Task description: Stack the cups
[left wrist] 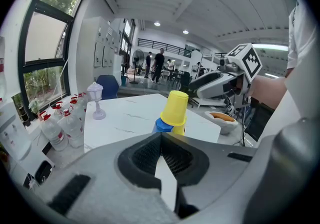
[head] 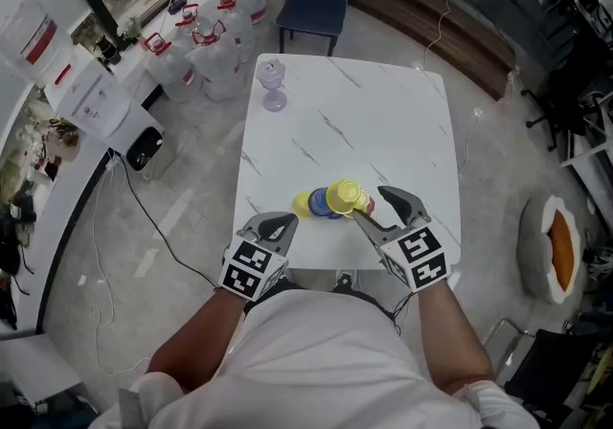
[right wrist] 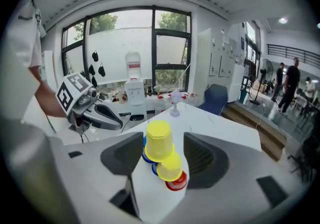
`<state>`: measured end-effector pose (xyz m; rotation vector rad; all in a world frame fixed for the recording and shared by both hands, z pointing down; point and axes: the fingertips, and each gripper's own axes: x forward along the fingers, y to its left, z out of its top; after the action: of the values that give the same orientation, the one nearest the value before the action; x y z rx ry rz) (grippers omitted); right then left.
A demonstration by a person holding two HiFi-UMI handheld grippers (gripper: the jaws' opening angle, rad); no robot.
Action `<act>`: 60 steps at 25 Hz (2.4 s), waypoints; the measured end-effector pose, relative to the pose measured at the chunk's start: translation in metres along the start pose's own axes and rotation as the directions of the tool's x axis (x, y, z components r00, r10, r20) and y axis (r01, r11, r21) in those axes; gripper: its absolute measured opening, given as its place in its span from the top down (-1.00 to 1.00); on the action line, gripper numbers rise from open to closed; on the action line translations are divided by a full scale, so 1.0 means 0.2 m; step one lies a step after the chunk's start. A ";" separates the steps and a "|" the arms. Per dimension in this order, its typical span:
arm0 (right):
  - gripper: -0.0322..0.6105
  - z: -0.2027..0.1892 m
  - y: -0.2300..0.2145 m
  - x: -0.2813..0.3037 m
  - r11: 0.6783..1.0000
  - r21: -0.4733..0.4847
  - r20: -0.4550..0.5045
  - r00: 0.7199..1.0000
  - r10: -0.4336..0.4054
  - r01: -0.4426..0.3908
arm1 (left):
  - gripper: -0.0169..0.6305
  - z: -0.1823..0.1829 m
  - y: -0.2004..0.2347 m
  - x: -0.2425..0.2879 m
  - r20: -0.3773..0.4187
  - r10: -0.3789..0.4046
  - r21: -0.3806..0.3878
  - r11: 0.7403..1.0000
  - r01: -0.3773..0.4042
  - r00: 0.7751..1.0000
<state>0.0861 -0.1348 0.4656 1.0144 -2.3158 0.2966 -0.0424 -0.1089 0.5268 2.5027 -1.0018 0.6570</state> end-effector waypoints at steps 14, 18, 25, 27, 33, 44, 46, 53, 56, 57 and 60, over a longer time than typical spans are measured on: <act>0.80 -0.57 0.03 -0.09 0.940 0.337 -0.029 0.998 -0.050 0.057 | 0.92 -0.02 -0.03 0.02 -0.012 -0.005 0.008 1.000 0.005 1.000; 0.88 -0.60 0.03 -0.09 0.922 0.385 -0.015 0.999 -0.040 0.042 | 0.92 -0.04 -0.04 0.01 -0.018 -0.005 0.001 1.000 0.005 1.000; 0.89 -0.56 0.00 -0.10 0.946 0.319 0.002 0.998 -0.057 0.054 | 0.92 -0.03 -0.04 0.01 -0.014 0.007 -0.001 1.000 -0.007 1.000; 0.89 -0.56 0.01 -0.09 0.950 0.310 0.000 0.999 -0.054 0.051 | 0.92 -0.02 -0.05 0.01 -0.013 0.008 0.000 1.000 -0.008 1.000; 0.89 -0.54 -0.01 -0.08 0.955 0.293 0.005 0.999 -0.046 0.043 | 0.92 -0.01 -0.04 0.01 -0.011 0.008 0.004 1.000 -0.008 1.000; 0.89 -0.53 -0.02 -0.07 0.955 0.294 0.010 0.999 -0.032 0.027 | 0.92 0.00 -0.03 0.02 -0.012 0.016 0.007 1.000 -0.016 1.000; 0.89 -0.52 -0.02 -0.07 0.956 0.294 0.010 1.000 -0.029 0.025 | 0.92 0.00 -0.03 0.02 -0.011 0.016 0.007 1.000 -0.016 1.000; 0.89 -0.52 -0.04 -0.06 0.956 0.290 0.010 0.999 -0.038 0.033 | 0.92 0.01 -0.03 0.02 -0.006 0.017 0.007 1.000 -0.017 1.000; 0.89 -0.52 -0.05 -0.06 0.957 0.288 0.009 0.999 -0.038 0.034 | 0.92 0.02 -0.03 0.02 -0.003 0.018 0.005 1.000 -0.018 1.000; 0.89 -0.52 -0.05 -0.06 0.957 0.287 0.009 0.999 -0.038 0.034 | 0.92 0.02 -0.02 0.02 -0.003 0.018 0.005 1.000 -0.018 1.000; 0.89 -0.51 -0.05 -0.06 0.958 0.285 0.008 0.999 -0.037 0.033 | 0.92 0.01 -0.02 0.02 -0.005 0.019 0.002 1.000 -0.019 1.000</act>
<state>0.1444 -0.0914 0.5401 1.1964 -2.3077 0.6253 -0.0355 -0.1094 0.5262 2.4953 -1.0250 0.6696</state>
